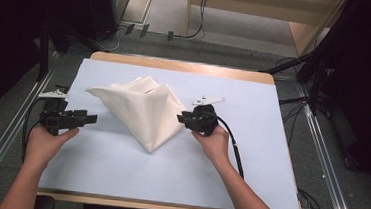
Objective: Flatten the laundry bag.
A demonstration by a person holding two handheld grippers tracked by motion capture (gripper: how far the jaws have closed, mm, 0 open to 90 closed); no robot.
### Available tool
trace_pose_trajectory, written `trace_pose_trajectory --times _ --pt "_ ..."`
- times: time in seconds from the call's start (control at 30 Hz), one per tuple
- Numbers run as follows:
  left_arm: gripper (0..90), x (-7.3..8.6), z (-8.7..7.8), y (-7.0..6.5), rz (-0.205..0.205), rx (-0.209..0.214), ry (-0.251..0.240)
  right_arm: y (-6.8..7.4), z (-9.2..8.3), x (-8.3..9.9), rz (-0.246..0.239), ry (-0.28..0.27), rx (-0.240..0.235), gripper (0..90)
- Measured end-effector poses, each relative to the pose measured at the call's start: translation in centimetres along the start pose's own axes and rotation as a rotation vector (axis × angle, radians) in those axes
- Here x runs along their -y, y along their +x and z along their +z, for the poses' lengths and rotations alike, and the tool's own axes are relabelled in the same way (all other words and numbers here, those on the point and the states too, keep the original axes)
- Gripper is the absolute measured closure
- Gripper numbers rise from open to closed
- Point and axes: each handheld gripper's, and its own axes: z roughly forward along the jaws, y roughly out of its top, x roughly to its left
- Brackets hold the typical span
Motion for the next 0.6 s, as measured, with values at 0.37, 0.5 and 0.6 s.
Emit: trace_pose_trajectory --times 0.37,0.5,0.6 --pt "43.7 0.1 -0.1 0.3 -0.008 -0.003 0.001 -2.8 2.5 1.0 -0.008 0.013 0.075 43.1" --pt "43.6 0.1 -0.1 0.5 -0.013 -0.002 0.0 -2.7 3.1 1.3 0.005 0.055 0.052 58.6" --pt "43.6 0.1 -0.1 0.5 -0.013 -0.003 0.0 -2.5 2.8 1.3 -0.011 0.091 0.045 80.4"
